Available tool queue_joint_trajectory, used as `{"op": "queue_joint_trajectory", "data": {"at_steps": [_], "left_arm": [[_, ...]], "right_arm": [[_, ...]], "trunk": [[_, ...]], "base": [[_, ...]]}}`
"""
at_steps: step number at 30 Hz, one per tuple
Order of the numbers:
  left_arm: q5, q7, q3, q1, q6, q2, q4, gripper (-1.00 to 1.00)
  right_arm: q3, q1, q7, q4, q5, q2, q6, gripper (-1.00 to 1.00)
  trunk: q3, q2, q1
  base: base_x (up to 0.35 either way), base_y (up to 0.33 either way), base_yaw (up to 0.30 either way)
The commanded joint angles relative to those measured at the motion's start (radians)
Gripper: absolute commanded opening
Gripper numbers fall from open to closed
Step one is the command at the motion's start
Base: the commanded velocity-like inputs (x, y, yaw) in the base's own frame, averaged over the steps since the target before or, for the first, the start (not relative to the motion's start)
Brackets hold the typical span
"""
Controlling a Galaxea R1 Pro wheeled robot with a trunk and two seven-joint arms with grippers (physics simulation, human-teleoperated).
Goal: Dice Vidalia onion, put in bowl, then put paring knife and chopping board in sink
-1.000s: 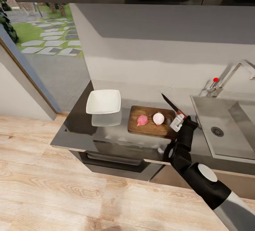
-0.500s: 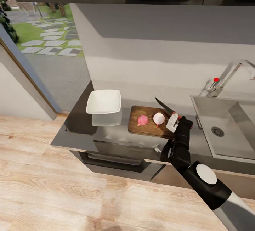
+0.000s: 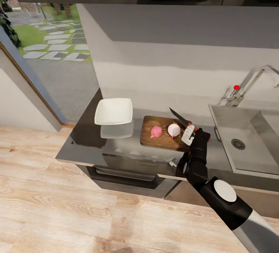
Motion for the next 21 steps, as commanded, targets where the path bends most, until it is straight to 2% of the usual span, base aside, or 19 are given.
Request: {"op": "queue_joint_trajectory", "data": {"at_steps": [1,10,14,21], "left_arm": [[0.009,0.008,-0.008,0.0,-0.003,0.001,-0.002,1.0],[0.008,0.008,-0.008,0.0,-0.003,0.002,-0.003,1.0],[0.009,0.008,-0.008,0.0,-0.003,0.001,-0.003,1.0],[0.008,0.008,-0.008,0.0,-0.003,0.002,-0.003,1.0]], "right_arm": [[0.004,-0.001,-0.01,0.0,-0.01,0.0,0.006,-1.0],[0.005,-0.001,-0.007,0.002,-0.011,0.001,0.006,-1.0],[0.006,-0.001,0.05,0.039,-0.011,0.001,0.006,-1.0],[0.007,-0.001,0.067,0.075,-0.011,0.001,0.004,-1.0]], "trunk": [[-0.001,-0.002,0.001],[-0.001,-0.002,0.001],[-0.001,-0.002,0.001],[-0.001,-0.002,0.001]], "base": [[0.0,0.0,0.0],[0.074,0.06,0.0],[0.01,0.009,0.0],[0.001,0.001,0.0]]}}
